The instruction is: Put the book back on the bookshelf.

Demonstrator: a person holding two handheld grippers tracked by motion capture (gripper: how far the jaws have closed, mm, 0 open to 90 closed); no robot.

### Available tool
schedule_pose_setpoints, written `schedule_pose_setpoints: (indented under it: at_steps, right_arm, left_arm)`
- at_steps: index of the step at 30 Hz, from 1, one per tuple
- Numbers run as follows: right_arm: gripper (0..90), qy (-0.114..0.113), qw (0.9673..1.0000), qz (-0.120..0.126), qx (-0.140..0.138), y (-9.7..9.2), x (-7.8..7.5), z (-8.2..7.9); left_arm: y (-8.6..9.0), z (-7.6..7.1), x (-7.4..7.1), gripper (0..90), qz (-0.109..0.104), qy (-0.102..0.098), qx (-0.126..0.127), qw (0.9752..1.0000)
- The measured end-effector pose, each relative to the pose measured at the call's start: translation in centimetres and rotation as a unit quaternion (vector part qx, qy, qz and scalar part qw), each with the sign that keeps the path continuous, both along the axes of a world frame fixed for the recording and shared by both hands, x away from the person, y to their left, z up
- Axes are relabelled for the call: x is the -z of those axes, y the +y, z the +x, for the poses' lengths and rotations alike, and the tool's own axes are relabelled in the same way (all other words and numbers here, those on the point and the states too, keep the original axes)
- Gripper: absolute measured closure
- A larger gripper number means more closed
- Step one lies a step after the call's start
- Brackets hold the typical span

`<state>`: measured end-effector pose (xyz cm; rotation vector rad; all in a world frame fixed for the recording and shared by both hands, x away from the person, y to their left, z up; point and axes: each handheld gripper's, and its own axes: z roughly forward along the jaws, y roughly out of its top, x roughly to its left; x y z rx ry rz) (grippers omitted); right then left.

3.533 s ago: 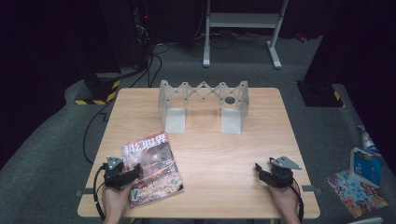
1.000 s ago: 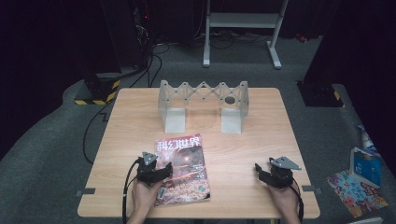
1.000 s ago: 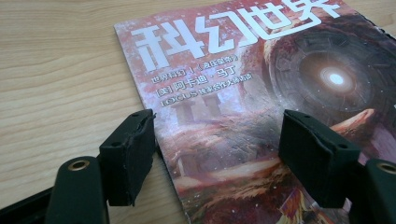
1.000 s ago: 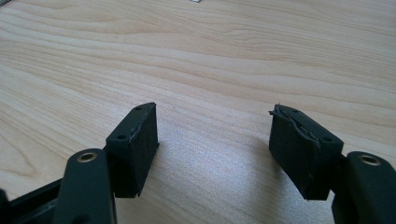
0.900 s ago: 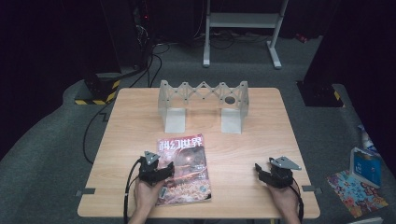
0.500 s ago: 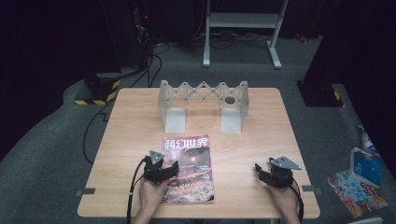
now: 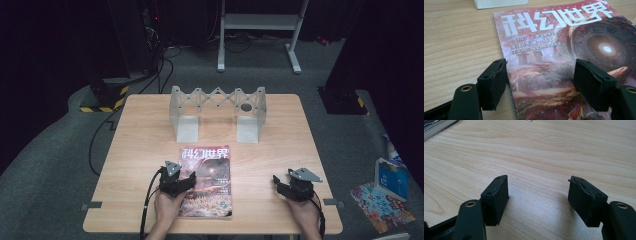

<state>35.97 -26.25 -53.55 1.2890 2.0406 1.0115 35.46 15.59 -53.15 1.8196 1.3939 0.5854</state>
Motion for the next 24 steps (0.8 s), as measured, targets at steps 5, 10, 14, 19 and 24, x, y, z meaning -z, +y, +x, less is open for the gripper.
schedule_pose_setpoints:
  at_steps: [5,10,14,19,24]
  right_arm:
    - [32.7,0.000,1.0000,0.000,0.000,0.0,0.0,0.0]
    - [32.7,-0.001,1.0000,-0.001,-0.002,0.0,0.0,0.0]
    - [32.7,-0.001,1.0000,-0.001,-0.002,0.0,0.0,0.0]
    - [32.7,0.001,1.0000,0.001,-0.001,0.0,0.0,0.0]
    - [32.6,0.001,1.0000,0.002,-0.002,0.0,0.0,0.1]
  left_arm:
    - [-0.3,0.0,0.0,27.2,0.002,-0.001,0.000,1.0000]
    - [-0.9,0.0,0.0,27.1,-0.001,-0.001,-0.002,1.0000]
    - [-1.4,0.0,0.0,27.1,-0.002,-0.002,-0.003,1.0000]
    - [-1.9,0.0,0.1,27.1,-0.002,-0.003,-0.001,1.0000]
    - [-2.4,0.0,0.1,27.0,-0.003,-0.005,0.002,1.0000]
